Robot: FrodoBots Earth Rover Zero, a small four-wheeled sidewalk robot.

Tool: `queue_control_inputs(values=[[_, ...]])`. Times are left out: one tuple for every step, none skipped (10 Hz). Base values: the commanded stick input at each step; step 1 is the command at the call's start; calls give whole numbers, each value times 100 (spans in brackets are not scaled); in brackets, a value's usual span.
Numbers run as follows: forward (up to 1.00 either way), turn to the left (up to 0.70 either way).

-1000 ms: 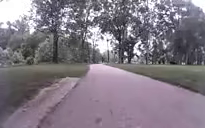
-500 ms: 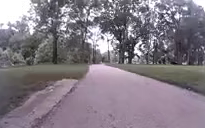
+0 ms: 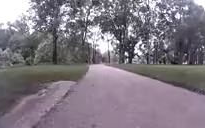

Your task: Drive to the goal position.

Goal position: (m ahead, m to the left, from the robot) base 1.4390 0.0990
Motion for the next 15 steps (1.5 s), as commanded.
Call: queue_control_inputs(values=[[70, 0], [70, 0], [70, 0], [70, 0], [70, 0], [70, 0], [70, 0], [70, 0], [70, 0], [70, 0], [70, 0], [70, 0], [70, 0], [70, 0], [70, 0]])
